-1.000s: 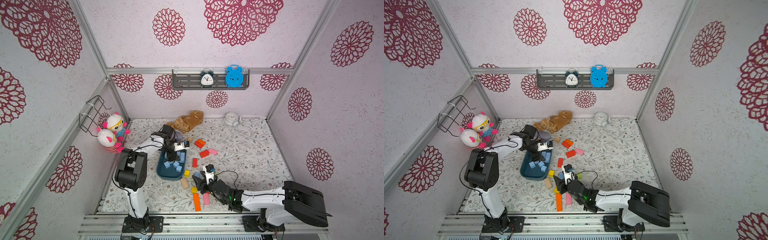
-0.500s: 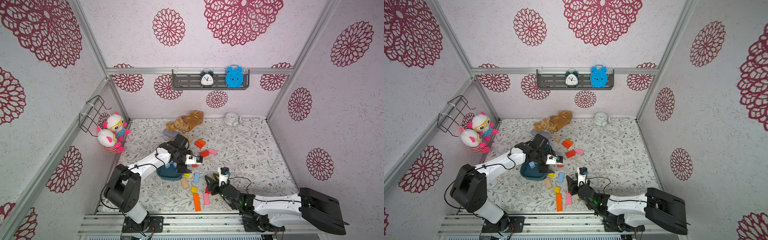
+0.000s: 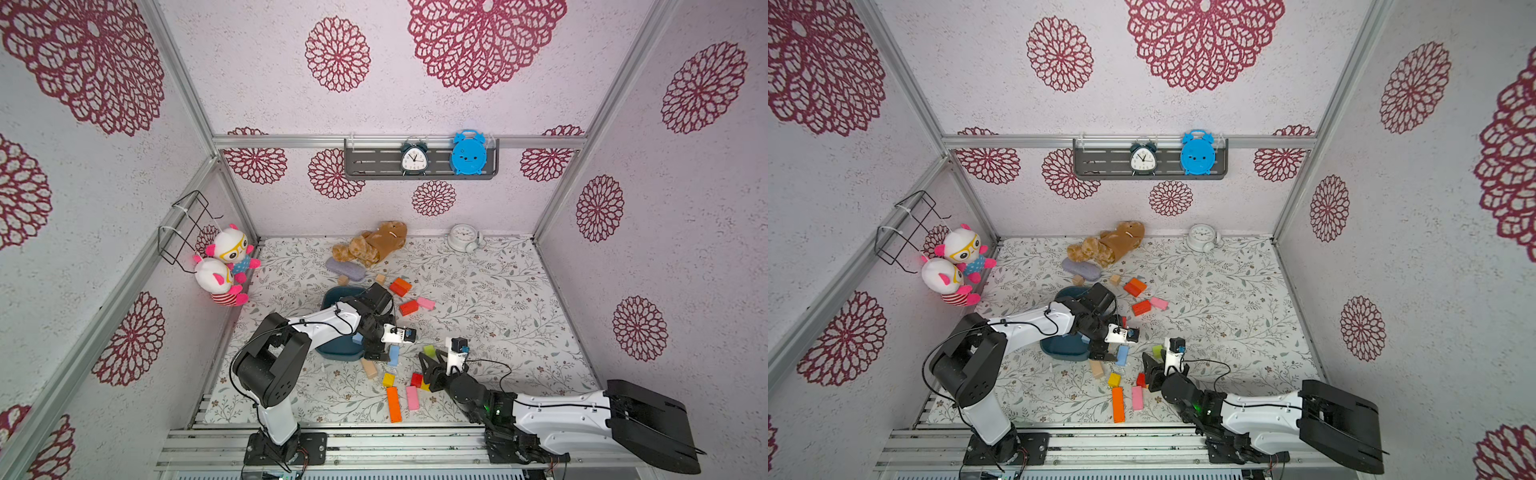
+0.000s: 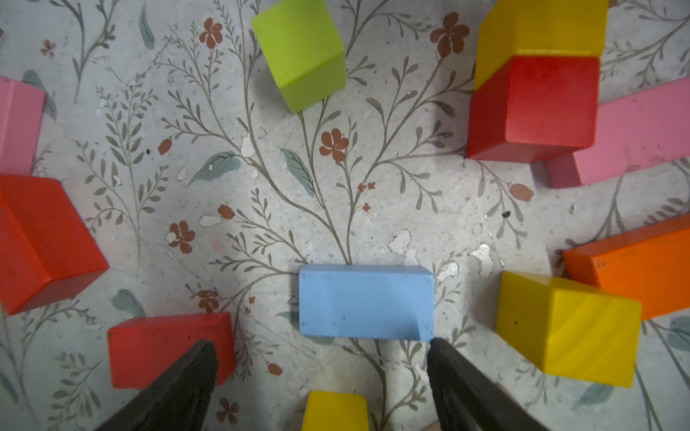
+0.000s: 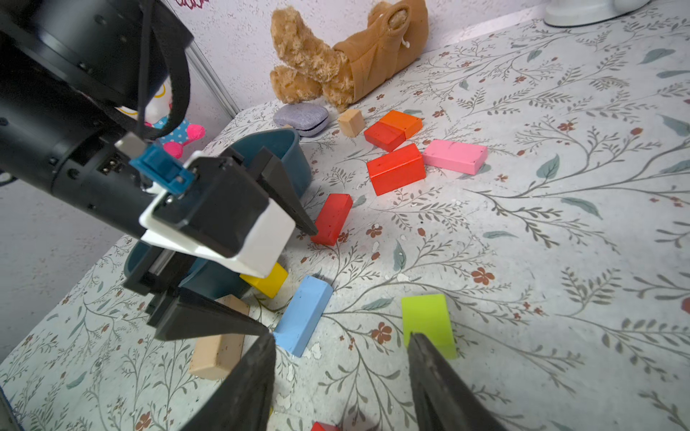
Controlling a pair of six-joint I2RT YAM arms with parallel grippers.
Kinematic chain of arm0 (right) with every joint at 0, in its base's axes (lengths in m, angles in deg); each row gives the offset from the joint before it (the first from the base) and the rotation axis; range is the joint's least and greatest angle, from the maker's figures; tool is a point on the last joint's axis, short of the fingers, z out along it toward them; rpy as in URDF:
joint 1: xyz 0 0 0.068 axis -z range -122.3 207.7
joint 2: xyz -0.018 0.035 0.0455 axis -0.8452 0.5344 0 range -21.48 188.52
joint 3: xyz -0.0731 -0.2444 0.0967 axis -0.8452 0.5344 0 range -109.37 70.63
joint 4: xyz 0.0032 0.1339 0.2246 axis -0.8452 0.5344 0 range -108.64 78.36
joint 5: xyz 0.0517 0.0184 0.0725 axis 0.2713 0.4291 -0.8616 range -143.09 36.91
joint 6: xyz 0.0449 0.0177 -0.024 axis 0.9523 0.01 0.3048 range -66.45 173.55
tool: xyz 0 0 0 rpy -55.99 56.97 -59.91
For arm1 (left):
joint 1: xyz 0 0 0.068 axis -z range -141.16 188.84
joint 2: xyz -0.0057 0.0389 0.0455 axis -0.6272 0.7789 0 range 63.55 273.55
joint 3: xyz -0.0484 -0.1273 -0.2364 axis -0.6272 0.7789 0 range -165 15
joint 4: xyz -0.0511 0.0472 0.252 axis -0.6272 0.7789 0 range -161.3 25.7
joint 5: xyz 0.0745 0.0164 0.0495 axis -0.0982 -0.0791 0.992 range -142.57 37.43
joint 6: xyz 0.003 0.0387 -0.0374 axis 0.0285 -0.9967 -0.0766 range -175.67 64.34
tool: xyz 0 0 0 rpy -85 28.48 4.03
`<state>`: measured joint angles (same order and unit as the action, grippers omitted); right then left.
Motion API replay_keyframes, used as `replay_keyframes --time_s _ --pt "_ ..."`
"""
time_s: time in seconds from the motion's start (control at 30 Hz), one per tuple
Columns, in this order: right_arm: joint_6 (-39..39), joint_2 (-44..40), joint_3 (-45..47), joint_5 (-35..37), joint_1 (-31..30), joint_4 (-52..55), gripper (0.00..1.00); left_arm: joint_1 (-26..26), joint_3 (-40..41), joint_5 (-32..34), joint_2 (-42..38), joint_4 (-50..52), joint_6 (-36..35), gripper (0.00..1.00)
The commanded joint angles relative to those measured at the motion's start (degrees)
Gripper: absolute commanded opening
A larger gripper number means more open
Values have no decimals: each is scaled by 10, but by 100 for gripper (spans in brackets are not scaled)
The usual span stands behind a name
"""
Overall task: Pick out the blue building blocks
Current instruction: Pick up the building block from the center of the board.
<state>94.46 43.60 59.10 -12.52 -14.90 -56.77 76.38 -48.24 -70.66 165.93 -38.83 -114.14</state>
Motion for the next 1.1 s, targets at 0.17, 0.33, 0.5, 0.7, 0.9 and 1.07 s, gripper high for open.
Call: replay_keyframes --time_s 0.17,0.33,0.5,0.7,0.9,1.07 --pt "20 -14 -2 17 -2 2 60 25 -19 30 62 -15 -24 92" --pt "21 -14 -4 14 -4 9 60 26 -33 41 76 24 -24 85" --pt "25 -17 -2 13 -3 12 60 25 -35 32 67 42 -23 86" --pt "26 -21 0 12 -3 15 60 28 -56 12 44 92 -16 91" --pt "28 -23 2 14 -3 17 60 37 -56 33 40 95 -6 93" --pt "30 -21 1 12 -3 17 60 51 -57 83 67 57 14 92"
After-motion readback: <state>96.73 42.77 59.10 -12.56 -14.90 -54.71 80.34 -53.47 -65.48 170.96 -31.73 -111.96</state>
